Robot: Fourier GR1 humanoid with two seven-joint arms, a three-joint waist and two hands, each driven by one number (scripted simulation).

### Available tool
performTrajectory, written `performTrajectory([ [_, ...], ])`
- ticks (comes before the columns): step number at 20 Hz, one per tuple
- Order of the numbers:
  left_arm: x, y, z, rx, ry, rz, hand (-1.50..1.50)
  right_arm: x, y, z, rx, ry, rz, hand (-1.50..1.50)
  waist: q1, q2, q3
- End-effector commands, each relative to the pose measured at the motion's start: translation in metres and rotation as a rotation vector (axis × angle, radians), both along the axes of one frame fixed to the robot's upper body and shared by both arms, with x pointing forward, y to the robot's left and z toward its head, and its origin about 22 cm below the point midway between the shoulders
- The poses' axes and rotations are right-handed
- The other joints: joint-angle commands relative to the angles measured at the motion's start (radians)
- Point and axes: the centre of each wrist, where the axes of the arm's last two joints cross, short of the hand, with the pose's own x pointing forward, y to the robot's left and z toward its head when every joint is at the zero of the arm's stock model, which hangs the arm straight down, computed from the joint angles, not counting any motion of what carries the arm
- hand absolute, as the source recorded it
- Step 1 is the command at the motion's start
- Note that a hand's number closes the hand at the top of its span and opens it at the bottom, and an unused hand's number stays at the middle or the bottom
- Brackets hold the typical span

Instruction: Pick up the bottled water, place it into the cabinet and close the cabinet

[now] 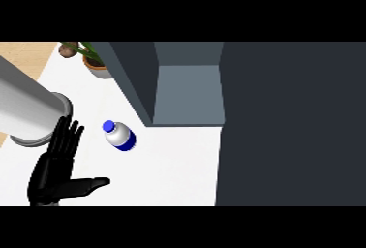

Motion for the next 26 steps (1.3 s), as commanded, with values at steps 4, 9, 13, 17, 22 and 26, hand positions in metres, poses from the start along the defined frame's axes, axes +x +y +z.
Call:
performTrajectory([
  [4, 0.019, 0.03, -0.029, -0.03, 0.065, 0.003, -1.5, 0.002, 0.006, -0.007, 0.005, 0.001, -0.013, -1.5, 0.0, 0.001, 0.0],
  [9, 0.025, 0.004, -0.062, -0.074, 0.12, 0.027, -1.5, -0.006, 0.018, -0.014, 0.019, 0.001, 0.001, -1.5, -0.003, 0.0, 0.0],
  [13, 0.038, -0.009, -0.086, -0.081, 0.134, 0.016, -1.5, -0.001, 0.014, -0.009, 0.019, 0.003, -0.002, -1.5, -0.005, 0.002, -0.001],
  [17, 0.018, 0.027, -0.1, -0.154, 0.157, 0.004, -1.5, -0.006, 0.009, -0.015, 0.032, 0.001, -0.01, -1.5, -0.002, 0.001, 0.0],
  [22, 0.051, 0.004, -0.11, -0.161, 0.157, 0.001, -1.5, -0.008, 0.0, -0.009, -0.001, -0.006, 0.022, -1.5, -0.009, 0.003, -0.001],
  [26, 0.05, 0.033, -0.111, -0.167, 0.141, -0.009, -1.5, -0.01, 0.009, -0.023, 0.0, 0.014, 0.017, -1.5, -0.013, 0.004, -0.001],
])
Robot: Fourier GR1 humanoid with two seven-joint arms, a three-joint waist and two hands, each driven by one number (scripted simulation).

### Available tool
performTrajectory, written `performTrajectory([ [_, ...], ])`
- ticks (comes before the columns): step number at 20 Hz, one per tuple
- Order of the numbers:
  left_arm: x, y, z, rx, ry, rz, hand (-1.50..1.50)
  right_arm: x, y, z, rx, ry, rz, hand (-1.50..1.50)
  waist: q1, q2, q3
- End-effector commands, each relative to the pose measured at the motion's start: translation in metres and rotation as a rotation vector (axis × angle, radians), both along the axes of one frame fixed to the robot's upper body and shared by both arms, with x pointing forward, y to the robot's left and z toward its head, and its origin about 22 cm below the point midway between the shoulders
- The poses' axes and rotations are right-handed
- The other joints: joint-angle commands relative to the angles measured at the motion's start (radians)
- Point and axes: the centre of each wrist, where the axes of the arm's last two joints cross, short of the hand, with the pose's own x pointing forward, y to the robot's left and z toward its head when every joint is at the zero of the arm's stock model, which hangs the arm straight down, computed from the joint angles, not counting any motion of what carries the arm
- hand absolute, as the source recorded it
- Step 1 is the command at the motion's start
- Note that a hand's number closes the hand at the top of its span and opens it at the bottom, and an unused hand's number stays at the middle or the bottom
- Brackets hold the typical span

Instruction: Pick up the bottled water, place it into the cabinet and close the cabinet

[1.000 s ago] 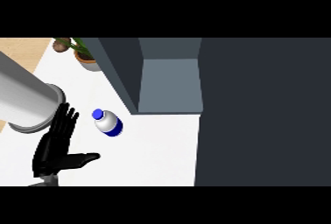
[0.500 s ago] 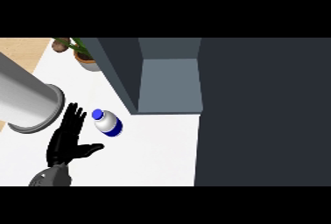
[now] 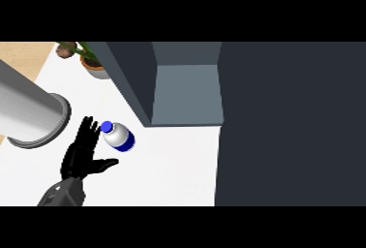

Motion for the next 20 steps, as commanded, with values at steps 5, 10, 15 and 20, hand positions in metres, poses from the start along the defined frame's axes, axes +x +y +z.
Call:
performTrajectory([
  [5, 0.008, -0.018, -0.015, -0.024, -0.011, -0.024, -1.5, 0.003, -0.006, 0.002, 0.0, -0.003, 0.02, -1.5, -0.005, 0.003, -0.001],
  [10, 0.0, -0.016, -0.022, -0.08, -0.021, -0.018, -1.5, 0.005, -0.004, -0.006, 0.001, 0.015, 0.023, -1.5, -0.009, 0.005, -0.001],
  [15, 0.01, -0.037, -0.021, -0.191, -0.011, -0.075, -1.5, 0.012, 0.0, -0.019, 0.012, -0.014, 0.028, -1.5, -0.011, 0.007, -0.001],
  [20, 0.01, -0.025, -0.018, -0.221, -0.005, -0.107, -1.5, 0.004, -0.001, -0.013, 0.006, -0.002, 0.036, -1.5, -0.016, 0.007, -0.002],
])
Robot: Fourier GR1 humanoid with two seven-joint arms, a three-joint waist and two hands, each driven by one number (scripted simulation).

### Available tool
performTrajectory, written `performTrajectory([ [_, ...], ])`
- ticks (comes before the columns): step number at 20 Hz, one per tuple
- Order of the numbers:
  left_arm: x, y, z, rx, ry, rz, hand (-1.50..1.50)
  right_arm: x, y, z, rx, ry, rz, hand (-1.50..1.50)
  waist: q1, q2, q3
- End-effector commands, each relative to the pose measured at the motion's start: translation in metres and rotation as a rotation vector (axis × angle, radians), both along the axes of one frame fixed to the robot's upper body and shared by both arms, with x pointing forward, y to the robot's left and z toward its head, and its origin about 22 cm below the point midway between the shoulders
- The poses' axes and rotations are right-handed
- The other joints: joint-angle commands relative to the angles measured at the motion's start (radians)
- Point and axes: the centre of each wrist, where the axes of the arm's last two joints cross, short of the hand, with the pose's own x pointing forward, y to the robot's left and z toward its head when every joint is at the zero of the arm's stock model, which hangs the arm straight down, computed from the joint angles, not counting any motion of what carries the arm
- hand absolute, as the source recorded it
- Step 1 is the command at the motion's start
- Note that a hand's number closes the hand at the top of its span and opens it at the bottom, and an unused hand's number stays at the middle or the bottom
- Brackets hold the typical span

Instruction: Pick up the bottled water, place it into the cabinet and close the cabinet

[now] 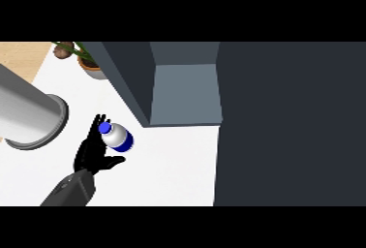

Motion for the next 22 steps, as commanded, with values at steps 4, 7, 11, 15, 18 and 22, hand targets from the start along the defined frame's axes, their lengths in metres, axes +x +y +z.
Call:
performTrajectory([
  [4, 0.006, -0.026, -0.002, -0.107, -0.033, -0.078, -1.5, 0.001, 0.016, -0.01, 0.007, 0.007, 0.006, -1.5, -0.001, 0.001, -0.003],
  [7, 0.002, -0.035, -0.007, -0.104, -0.044, -0.114, -1.5, 0.001, -0.001, -0.008, 0.02, 0.009, 0.009, -1.5, -0.004, 0.002, -0.003],
  [11, 0.004, -0.038, -0.006, -0.088, -0.05, -0.129, 1.5, 0.008, 0.002, 0.003, 0.015, 0.006, 0.003, -1.5, -0.007, 0.005, -0.003],
  [15, 0.015, -0.051, 0.0, -0.075, -0.07, -0.13, 1.5, 0.007, 0.002, 0.006, -0.007, 0.012, 0.001, -1.5, -0.01, 0.005, -0.004],
  [18, 0.005, -0.042, -0.005, -0.135, -0.088, -0.157, 1.5, 0.015, -0.012, 0.015, 0.001, 0.004, -0.018, -1.5, 0.007, 0.001, -0.002],
  [22, 0.022, -0.034, 0.008, -0.077, -0.101, -0.137, 1.5, -0.007, 0.001, -0.007, -0.002, 0.02, 0.004, -1.5, -0.007, 0.001, -0.002],
])
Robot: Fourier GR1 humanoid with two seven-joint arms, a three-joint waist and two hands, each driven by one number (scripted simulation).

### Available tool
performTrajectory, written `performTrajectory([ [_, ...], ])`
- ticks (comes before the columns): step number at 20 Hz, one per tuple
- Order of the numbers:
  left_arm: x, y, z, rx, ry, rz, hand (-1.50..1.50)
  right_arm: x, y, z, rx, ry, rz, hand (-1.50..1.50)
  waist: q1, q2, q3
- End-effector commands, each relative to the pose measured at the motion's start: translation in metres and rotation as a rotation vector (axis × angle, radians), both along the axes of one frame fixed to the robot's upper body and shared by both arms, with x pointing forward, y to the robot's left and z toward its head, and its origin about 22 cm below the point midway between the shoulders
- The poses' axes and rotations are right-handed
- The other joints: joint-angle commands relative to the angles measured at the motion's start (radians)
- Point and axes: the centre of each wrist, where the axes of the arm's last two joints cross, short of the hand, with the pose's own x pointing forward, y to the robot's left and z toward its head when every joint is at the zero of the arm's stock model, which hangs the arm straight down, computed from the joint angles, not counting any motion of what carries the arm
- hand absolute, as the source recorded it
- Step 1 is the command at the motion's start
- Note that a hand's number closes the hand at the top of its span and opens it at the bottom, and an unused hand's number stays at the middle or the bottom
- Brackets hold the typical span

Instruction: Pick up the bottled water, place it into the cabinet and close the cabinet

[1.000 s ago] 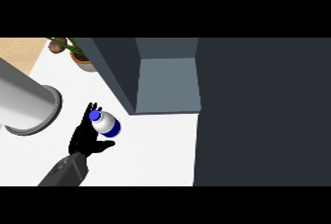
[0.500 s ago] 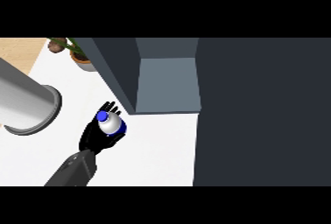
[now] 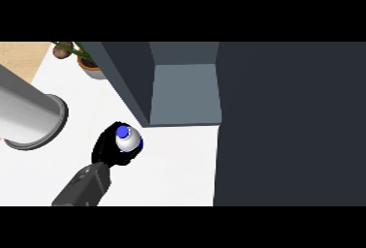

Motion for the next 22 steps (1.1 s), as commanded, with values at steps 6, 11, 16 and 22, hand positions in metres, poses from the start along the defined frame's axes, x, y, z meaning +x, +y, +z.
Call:
performTrajectory([
  [6, -0.031, 0.026, -0.015, -0.012, -0.086, 0.064, 1.5, 0.001, -0.001, -0.013, -0.008, -0.001, -0.008, -1.5, 0.014, -0.003, 0.001],
  [11, -0.052, 0.029, -0.025, -0.046, -0.087, 0.11, 1.5, -0.011, -0.013, 0.001, -0.005, 0.014, -0.025, -1.5, 0.024, -0.01, 0.002],
  [16, -0.032, 0.053, -0.004, -0.092, -0.098, 0.131, 1.5, 0.01, -0.001, -0.006, -0.005, 0.025, -0.007, -1.5, 0.029, -0.009, 0.002],
  [22, -0.05, 0.051, -0.004, -0.106, -0.107, 0.091, 1.5, -0.017, -0.004, -0.002, -0.004, 0.018, -0.011, -1.5, 0.031, -0.014, 0.003],
])
